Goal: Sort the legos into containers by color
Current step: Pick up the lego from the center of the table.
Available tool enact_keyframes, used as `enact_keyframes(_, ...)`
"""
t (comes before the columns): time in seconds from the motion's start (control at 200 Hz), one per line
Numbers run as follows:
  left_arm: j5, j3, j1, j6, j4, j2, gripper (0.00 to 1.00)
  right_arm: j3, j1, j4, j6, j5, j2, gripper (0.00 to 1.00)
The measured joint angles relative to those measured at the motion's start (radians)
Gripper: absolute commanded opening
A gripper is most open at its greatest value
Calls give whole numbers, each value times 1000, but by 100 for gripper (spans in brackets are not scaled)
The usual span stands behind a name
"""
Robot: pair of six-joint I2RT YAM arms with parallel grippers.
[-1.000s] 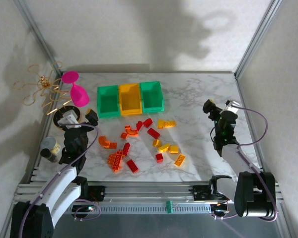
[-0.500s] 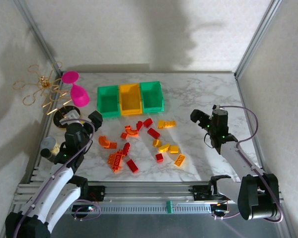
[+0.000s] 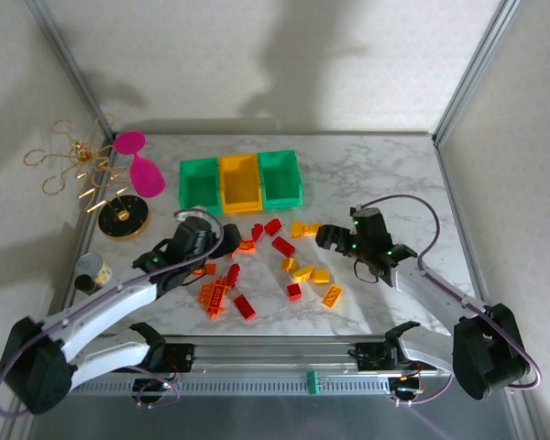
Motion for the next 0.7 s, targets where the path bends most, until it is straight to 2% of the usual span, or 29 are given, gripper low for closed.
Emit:
enact_keyframes(0.16, -41, 104, -26, 12, -20, 206, 94, 17, 115, -3, 23, 0, 40, 99)
enact_keyframes(0.29, -89, 172, -28, 31, -48, 341, 91, 49, 167, -1, 32, 2, 82, 99)
enact_keyframes(0.701, -168, 354, -29, 66, -92, 637, 82, 89, 198, 6, 37, 31, 108, 99)
